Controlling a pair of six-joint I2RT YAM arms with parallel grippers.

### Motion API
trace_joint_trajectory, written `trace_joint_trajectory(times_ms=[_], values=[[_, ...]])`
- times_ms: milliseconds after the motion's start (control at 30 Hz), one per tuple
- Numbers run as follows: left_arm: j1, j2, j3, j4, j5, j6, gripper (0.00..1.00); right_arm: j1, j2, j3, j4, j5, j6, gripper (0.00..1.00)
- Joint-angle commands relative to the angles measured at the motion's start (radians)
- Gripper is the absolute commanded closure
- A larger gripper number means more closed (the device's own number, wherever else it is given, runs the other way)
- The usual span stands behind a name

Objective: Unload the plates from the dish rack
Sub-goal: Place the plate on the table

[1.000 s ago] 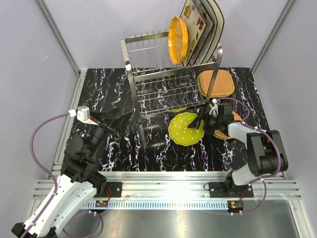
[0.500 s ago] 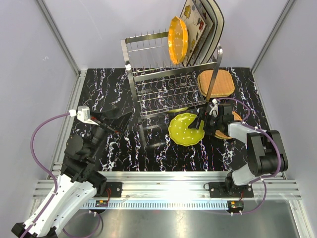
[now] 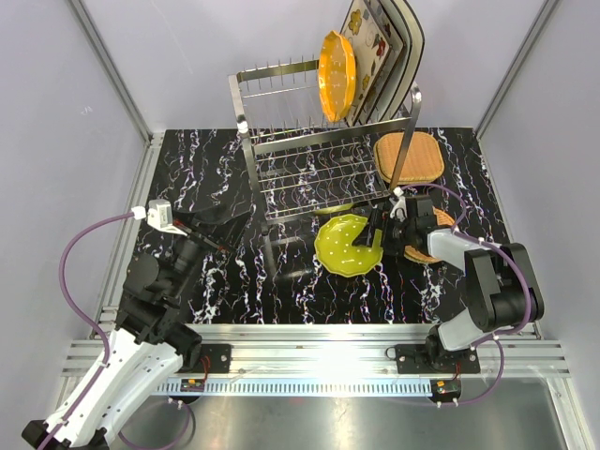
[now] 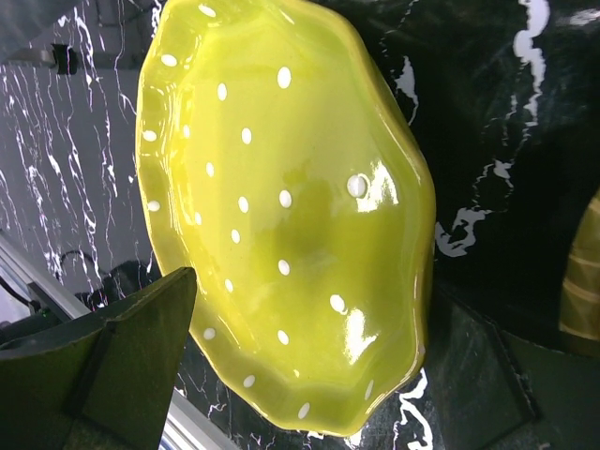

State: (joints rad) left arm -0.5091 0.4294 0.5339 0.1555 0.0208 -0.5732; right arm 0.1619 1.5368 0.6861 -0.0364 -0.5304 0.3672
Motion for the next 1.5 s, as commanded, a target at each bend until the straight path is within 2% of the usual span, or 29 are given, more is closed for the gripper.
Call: trace_joint_trajectory(times_ms=[0, 733, 1367, 1467], values=[[0.004, 0.008, 0.020, 0.024, -0.019, 0.010, 0.01, 0.022, 0.005, 0.047, 0.003, 0.017, -0.031, 0.00], [0.003, 0.040, 0.049, -0.008, -0.018, 0.022, 0.01, 0.087, -0.001, 0.089, -0.046, 0.063, -0.077, 0.00], [0.003, 0.046, 0.066, -0.019, -0.019, 0.030, 0.01, 0.090, -0.035, 0.184, -0.175, 0.221, -0.106, 0.02], [0.003, 0.061, 0.102, -0.065, -0.074, 0.033, 0.01, 0.088, -0.072, 0.188, -0.203, 0.231, -0.117, 0.02]])
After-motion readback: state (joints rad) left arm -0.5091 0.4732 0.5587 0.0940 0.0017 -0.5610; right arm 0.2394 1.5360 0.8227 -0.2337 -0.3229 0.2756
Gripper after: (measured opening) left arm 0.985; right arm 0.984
